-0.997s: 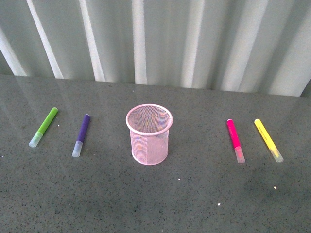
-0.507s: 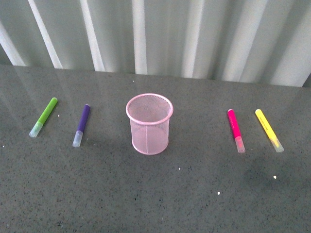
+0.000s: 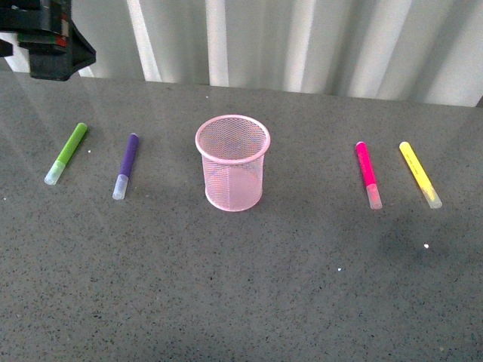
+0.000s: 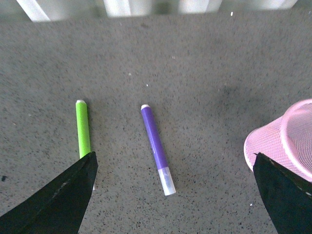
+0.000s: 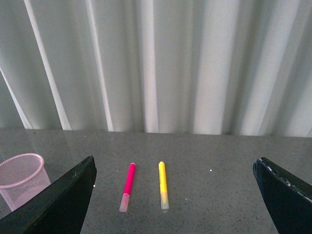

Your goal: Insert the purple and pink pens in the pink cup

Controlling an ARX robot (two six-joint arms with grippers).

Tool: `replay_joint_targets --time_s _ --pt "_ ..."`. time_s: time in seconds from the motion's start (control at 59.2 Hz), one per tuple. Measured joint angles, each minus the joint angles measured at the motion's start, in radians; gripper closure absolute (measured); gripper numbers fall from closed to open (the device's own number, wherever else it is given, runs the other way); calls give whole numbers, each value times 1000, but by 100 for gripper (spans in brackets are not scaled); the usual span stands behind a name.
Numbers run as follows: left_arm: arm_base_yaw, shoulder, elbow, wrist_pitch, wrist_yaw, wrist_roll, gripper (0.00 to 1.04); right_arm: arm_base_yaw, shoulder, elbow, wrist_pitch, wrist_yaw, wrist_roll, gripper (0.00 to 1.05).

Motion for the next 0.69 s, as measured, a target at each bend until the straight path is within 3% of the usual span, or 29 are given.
replay_joint_targets --time_s 0.237,0.693 --pt "-4 240 188 -163 -3 -7 7 0 0 0 0 0 0 7" --pt "-23 503 487 -278 10 14 7 0 0 0 0 0 0 7"
